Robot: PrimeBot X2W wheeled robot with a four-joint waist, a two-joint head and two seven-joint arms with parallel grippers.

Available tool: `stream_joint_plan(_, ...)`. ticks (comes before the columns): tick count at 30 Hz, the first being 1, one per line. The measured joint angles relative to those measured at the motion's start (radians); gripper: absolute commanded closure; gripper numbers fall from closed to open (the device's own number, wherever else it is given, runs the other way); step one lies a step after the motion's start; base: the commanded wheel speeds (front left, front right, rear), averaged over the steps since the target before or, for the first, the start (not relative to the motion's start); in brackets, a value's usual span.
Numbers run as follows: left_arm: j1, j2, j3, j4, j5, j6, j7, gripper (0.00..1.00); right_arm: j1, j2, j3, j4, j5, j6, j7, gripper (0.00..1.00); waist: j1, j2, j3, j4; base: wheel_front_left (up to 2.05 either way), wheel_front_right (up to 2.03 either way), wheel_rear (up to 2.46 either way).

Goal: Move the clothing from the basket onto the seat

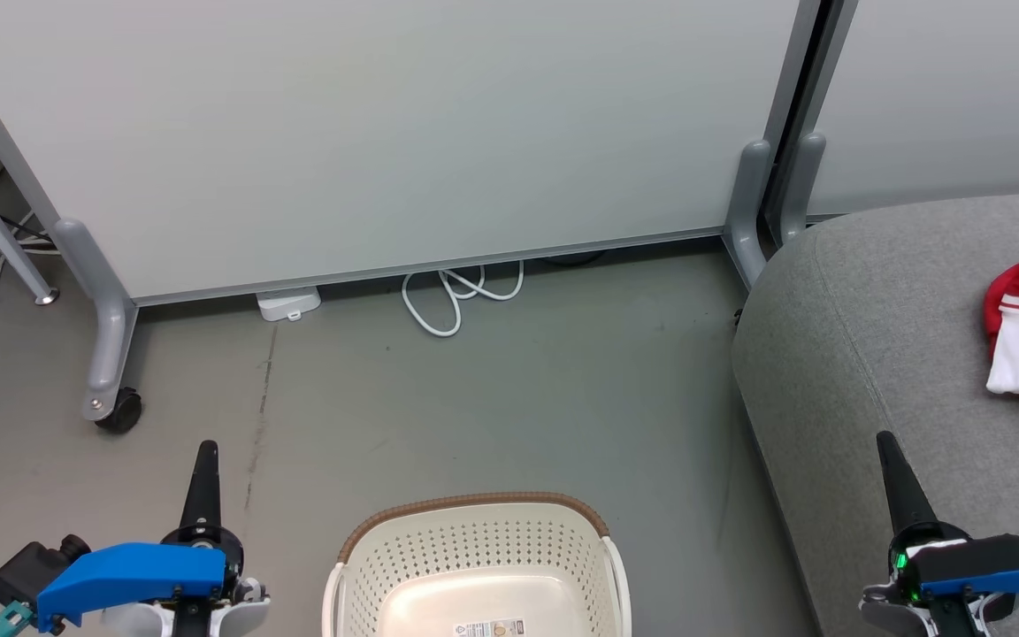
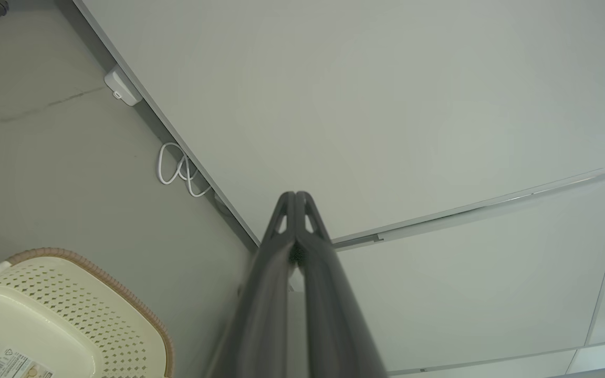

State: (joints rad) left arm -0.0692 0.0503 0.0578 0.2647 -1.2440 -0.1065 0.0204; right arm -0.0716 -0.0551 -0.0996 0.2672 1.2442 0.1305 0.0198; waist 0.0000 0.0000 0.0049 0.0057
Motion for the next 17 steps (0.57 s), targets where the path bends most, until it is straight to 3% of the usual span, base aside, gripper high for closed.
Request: stream_joint_plan(17, -0.016, 0.000, 0.024, -0.007, -0.146, -0.008, 0.037, 1.00, -0.009, 0.001, -0.005, -0.009, 0.146, 0.000, 0.038, 1.00, 0.0000, 0.0000, -0.001, -0.002, 0.00, 0.00, 0.00)
